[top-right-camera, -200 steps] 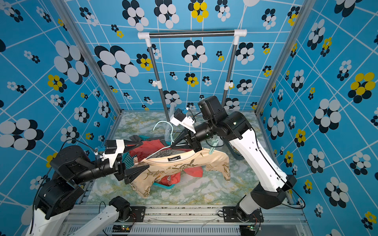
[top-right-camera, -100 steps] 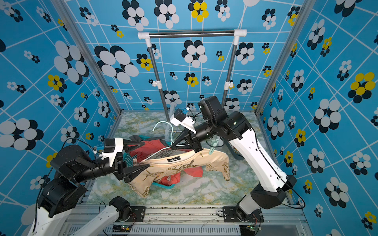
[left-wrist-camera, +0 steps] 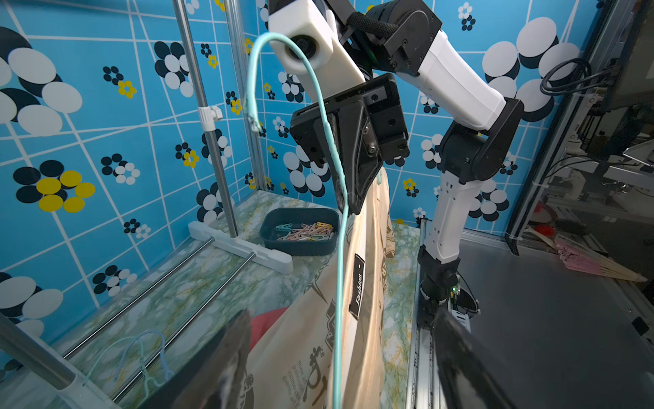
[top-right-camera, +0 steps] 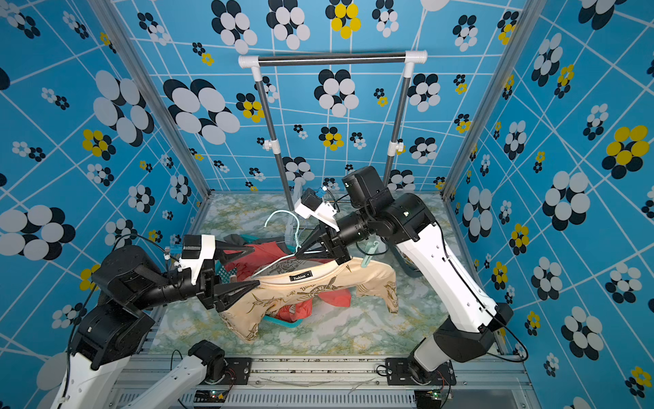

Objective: Use clothespins to secure the t-shirt on both sides of the hanger
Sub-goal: Adjust the clothespin on the hanger.

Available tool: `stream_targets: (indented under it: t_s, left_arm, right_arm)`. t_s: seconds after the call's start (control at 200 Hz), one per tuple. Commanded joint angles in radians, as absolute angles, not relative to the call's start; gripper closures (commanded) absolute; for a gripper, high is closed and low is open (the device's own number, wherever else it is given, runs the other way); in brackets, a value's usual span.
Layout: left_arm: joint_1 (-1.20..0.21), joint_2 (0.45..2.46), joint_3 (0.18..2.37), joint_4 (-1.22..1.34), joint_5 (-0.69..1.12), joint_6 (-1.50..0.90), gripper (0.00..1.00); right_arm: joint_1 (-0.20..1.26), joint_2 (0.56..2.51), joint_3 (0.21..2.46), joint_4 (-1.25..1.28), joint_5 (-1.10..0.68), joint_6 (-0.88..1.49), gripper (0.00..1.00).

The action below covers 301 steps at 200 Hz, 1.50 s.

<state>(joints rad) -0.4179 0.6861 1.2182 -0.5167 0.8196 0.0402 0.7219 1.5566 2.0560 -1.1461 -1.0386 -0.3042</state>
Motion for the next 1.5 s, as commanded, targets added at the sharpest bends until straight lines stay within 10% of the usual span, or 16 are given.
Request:
stream_targets:
  t_s: [0.0, 0.15, 0.36, 0.635, 0.9, 1.499]
  left_arm:
    - [-0.402, 0.679, 1.241, -0.558, 0.816, 0.063, 0.04]
    - [-0.394, 0.668, 1.295, -0.686, 0.733, 0.125, 0.02]
    - [-0.393, 0.642, 1.299, -0.740, 0.702, 0.137, 0.34]
    - [-0.393, 0.634, 1.264, -0.731, 0.719, 0.103, 0.39]
    - [-0.393, 0.638, 1.249, -0.698, 0.733, 0.083, 0.69]
    - [-0.390, 0.589, 1.169, -0.557, 0.691, -0.002, 1.00]
  right_arm:
    - [0.719, 1.522, 2.073, -1.163, -1.082, -0.322, 1.00]
    - [0.719, 1.519, 2.076, -1.160, -1.076, -0.323, 1.00]
    - [0.719, 1.531, 2.072, -1.135, -1.055, -0.300, 1.00]
    - [0.719, 1.530, 2.072, -1.123, -1.027, -0.285, 1.00]
    - [0.719, 1.531, 2.068, -1.121, -1.028, -0.288, 1.00]
    - [0.719, 1.517, 2.058, -1.065, -1.086, -0.256, 1.00]
